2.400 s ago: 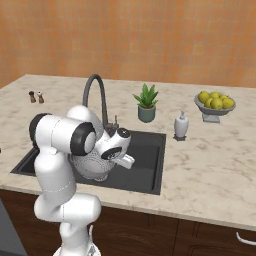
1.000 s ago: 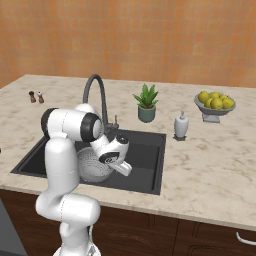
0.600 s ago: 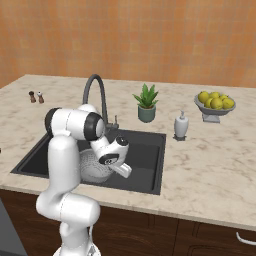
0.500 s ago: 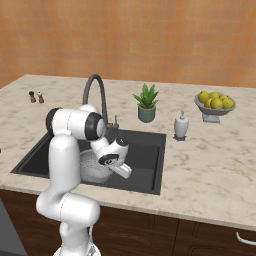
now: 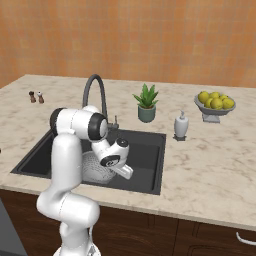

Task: Put the colander in the sink, put the peach in the colander, and turn on the sink faucet and pour water over the colander.

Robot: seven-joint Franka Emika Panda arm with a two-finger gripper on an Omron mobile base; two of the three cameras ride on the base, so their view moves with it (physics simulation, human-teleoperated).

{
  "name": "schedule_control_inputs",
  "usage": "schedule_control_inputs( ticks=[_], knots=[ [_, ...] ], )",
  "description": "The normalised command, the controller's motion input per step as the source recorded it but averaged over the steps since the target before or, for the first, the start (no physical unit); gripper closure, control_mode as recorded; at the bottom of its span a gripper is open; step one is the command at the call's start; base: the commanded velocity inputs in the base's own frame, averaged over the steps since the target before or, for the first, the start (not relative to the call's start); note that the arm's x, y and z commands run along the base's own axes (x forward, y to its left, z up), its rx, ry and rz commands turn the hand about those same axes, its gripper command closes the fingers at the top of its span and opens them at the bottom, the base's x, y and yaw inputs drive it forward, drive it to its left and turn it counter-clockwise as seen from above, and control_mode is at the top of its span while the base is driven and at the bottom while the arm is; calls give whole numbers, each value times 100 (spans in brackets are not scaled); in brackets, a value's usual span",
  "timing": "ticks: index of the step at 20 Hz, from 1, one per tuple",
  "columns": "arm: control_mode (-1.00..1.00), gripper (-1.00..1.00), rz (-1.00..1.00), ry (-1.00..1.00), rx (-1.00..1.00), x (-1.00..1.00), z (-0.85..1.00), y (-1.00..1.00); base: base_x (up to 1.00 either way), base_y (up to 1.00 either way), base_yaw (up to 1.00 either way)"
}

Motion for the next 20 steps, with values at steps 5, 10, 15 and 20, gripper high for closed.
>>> schedule_control_inputs(
  ticks=[5,10,15,20],
  knots=[
    [-100,100,0,0,-2,-2,-11,-3,0,0,0],
    [-100,-100,0,-4,0,-17,5,1,0,0,0],
    [-100,-100,0,-11,0,-28,40,-6,0,0,0],
    [-100,-100,2,-18,0,-42,71,-8,0,0,0]
  ],
)
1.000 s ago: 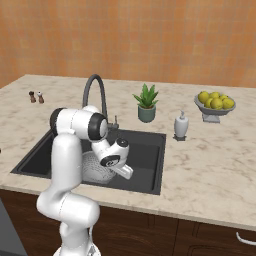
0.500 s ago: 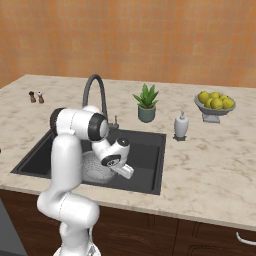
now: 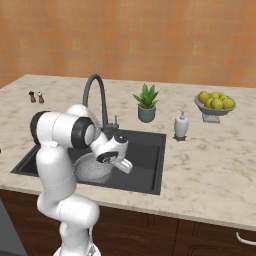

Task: Put the colander in the sink, put the peach in the colander, and turn on the sink faucet and pour water over the colander.

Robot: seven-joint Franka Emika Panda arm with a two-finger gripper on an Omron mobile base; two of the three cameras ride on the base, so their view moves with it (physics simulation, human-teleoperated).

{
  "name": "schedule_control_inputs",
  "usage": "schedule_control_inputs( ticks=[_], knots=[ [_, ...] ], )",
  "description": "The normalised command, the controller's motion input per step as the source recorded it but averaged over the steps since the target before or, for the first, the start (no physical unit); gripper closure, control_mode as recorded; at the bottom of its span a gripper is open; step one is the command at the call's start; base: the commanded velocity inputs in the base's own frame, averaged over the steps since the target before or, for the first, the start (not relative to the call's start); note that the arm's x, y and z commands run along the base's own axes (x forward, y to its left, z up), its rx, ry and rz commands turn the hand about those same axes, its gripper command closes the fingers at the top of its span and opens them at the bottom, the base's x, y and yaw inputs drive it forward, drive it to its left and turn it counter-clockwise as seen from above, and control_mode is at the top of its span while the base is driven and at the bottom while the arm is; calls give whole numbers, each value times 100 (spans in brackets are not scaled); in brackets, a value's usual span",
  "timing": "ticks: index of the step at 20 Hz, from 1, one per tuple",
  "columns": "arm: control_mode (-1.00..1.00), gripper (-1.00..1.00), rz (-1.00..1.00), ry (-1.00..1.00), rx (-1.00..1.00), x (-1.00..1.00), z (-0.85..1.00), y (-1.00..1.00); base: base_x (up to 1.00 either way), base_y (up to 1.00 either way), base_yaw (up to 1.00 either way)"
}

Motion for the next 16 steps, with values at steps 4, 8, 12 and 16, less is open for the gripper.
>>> schedule_control_inputs(
  ticks=[4,8,12,16],
  knots=[
    [-100,-100,3,-20,3,-58,79,-5,0,0,0],
    [-100,-100,0,-14,3,-62,79,-7,0,0,0],
    [-100,-100,2,-8,0,-60,80,-12,0,0,0],
    [-100,-100,5,2,9,-44,87,-12,0,0,0]
  ],
)
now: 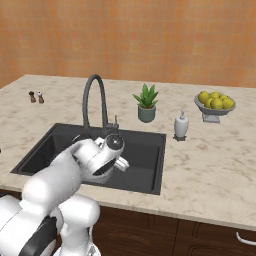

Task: Put the colander in the sink, put the peach in the colander, and turn on the sink faucet and pour water over the colander.

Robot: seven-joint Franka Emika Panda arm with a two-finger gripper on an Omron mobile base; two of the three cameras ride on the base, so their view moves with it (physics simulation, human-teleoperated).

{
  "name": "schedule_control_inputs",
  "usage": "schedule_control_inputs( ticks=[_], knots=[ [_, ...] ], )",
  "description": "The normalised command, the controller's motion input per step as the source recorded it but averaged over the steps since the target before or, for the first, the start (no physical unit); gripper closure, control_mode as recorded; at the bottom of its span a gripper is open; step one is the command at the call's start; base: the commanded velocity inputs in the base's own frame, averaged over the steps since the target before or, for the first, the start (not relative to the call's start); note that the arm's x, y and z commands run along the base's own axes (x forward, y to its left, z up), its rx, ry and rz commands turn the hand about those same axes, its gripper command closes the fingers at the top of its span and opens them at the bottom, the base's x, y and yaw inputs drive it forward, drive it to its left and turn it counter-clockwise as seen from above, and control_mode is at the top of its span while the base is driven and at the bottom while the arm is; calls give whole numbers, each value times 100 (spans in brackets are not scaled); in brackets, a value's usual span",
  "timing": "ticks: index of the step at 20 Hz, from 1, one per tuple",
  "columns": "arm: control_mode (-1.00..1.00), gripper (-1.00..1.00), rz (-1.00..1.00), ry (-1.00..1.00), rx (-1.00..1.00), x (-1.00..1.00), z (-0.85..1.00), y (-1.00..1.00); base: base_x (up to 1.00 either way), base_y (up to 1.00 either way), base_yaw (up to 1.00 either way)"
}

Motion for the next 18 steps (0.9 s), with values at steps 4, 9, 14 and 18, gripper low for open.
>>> schedule_control_inputs(
  ticks=[4,9,14,18],
  knots=[
    [-100,-100,7,15,17,-43,96,-10,0,0,0],
    [-100,-100,2,14,16,-77,58,3,0,0,0],
    [-100,-100,-30,5,27,-76,48,14,0,0,0],
    [-100,-100,-56,16,21,-43,53,21,0,0,0]
  ],
)
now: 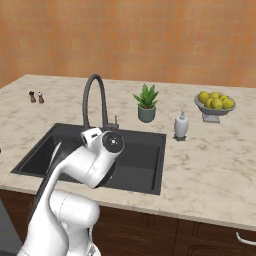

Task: Put the colander in the sink, put the peach in the colander, and turn on the sink faucet and pour water over the colander.

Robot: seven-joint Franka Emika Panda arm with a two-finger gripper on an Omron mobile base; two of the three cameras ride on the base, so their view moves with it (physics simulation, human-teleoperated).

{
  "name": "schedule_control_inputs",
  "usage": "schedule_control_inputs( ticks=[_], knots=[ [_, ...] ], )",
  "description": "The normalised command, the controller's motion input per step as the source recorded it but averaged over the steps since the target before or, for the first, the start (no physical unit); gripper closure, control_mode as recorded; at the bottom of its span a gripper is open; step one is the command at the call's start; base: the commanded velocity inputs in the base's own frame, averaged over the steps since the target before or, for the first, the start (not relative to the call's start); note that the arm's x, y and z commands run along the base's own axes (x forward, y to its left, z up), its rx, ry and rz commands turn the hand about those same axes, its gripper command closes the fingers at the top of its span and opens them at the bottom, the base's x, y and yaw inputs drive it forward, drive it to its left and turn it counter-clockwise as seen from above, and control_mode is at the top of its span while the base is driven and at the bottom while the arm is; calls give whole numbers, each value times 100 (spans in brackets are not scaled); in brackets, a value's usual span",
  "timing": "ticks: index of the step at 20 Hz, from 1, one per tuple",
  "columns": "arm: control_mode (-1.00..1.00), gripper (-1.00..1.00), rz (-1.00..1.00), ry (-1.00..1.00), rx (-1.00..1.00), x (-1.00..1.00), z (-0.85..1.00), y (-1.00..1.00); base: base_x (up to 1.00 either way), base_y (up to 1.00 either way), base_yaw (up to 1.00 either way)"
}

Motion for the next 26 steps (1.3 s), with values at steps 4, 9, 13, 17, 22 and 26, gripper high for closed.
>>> schedule_control_inputs(
  ticks=[4,9,13,17,22,26],
  knots=[
    [-100,-100,-51,22,11,-24,62,26,0,0,0],
    [-100,-100,-51,20,18,-29,49,43,0,0,0],
    [-100,-100,-55,26,26,-26,34,47,0,0,0],
    [-100,-100,-53,16,29,-5,-1,58,0,0,0],
    [-100,-100,-51,14,28,-2,-13,62,0,0,0],
    [-100,-100,-57,16,24,0,-10,59,0,0,0]
  ],
)
